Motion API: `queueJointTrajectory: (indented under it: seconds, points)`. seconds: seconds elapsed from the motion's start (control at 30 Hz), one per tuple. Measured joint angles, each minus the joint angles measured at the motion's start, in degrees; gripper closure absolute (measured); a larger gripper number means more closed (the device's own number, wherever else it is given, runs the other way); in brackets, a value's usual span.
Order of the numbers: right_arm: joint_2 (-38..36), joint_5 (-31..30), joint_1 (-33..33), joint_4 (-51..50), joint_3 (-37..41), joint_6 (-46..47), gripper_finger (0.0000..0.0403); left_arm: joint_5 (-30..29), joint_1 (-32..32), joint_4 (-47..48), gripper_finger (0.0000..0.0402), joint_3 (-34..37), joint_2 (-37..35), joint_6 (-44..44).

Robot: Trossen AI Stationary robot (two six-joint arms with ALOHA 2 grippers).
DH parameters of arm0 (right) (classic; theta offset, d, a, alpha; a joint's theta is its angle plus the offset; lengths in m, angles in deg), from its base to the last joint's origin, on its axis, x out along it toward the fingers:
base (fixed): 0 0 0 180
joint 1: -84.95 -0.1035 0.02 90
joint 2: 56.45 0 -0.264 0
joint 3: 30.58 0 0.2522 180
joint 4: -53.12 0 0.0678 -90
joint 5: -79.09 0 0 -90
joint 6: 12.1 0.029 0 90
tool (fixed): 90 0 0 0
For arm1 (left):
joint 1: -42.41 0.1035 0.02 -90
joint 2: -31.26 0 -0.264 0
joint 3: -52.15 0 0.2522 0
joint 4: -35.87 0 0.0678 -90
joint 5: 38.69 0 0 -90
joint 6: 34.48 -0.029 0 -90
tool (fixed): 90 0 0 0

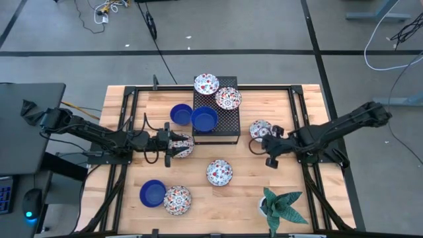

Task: Pick & Place Mini bowls
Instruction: Stack the top red patterned bowl on the red patterned bowl on the shelf

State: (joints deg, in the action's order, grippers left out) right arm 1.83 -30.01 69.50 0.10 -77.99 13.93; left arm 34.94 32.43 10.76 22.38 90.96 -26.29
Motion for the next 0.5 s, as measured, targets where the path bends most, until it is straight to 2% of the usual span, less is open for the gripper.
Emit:
queueJointTrajectory:
  seconds: [0.13,0.27,0.5]
  points:
    - [0.0,-3.46,1.87,1.02,1.57,-2.06,0.0315,-0.14,0.0,-0.02,0.0214,0.0,0.0,0.02]
    - [0.02,-4.06,4.21,5.06,5.15,-6.68,0.0278,-0.13,0.0,0.0,0.0214,0.0,0.0,0.02]
    - [0.04,-4.48,7.53,11.57,9.09,-11.04,0.026,-0.13,0.0,0.0,0.0214,0.0,0.0,0.02]
